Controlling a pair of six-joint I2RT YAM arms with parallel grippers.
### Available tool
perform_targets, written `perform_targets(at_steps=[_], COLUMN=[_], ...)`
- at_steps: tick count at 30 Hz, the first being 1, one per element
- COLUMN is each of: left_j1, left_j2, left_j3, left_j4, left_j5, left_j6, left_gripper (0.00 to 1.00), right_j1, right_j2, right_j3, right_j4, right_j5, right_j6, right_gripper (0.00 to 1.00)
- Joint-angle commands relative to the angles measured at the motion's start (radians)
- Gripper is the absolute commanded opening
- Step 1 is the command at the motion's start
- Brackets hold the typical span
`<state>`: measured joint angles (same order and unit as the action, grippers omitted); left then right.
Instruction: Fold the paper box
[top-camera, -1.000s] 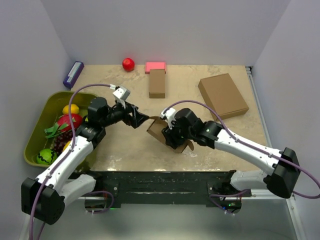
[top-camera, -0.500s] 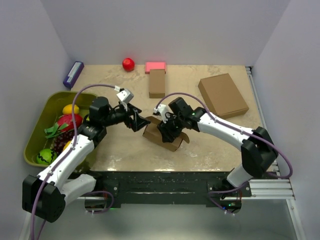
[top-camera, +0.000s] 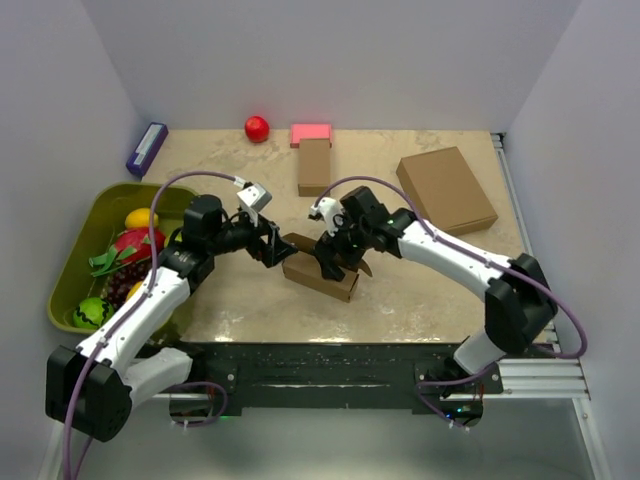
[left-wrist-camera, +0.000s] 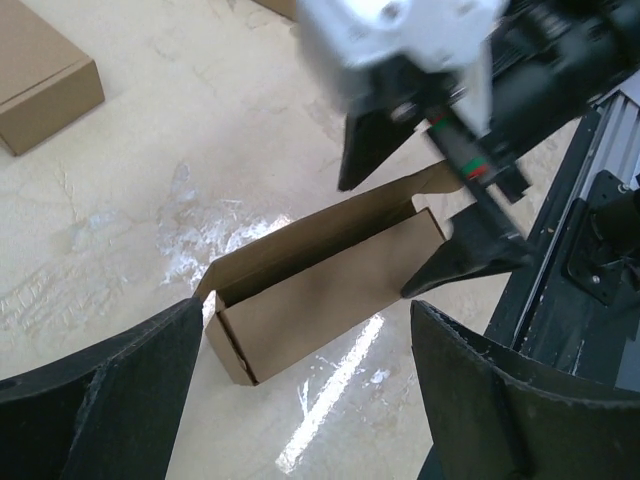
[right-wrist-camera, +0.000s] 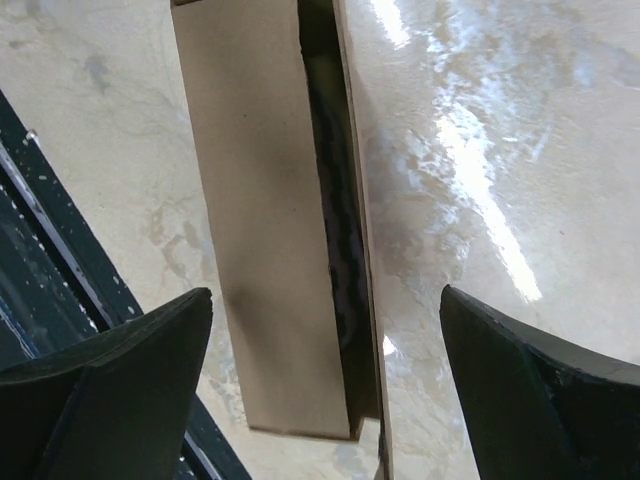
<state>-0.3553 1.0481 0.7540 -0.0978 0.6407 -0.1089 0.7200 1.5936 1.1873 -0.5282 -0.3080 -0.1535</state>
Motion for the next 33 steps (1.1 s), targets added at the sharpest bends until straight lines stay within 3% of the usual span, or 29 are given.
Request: perform_targets(at_steps=[1, 7, 33], left_j1=[0.003, 0.003, 0.003], left_j2=[0.016, 0.033, 0.084], left_j3=[0.031, 0.039, 0.041], left_j4=[-0.025, -0.049, -0.085], left_j5=[-0.039, -0.056, -0.141], left_j6=[0.049, 0.069, 0.054], left_gripper=[0.88, 0.89, 0.86], right_j1=[0.002, 0.022, 0.219], right_j2=[-0.165, -0.277, -0.089], right_j3=[-0.054, -0.143, -0.141], right_j4=[0.049, 0.08, 0.111], right_j5=[0.078, 0.167, 0.362], right_j6=[0.057, 0.092, 0.097], right_gripper=[0.99, 0.99, 0.96])
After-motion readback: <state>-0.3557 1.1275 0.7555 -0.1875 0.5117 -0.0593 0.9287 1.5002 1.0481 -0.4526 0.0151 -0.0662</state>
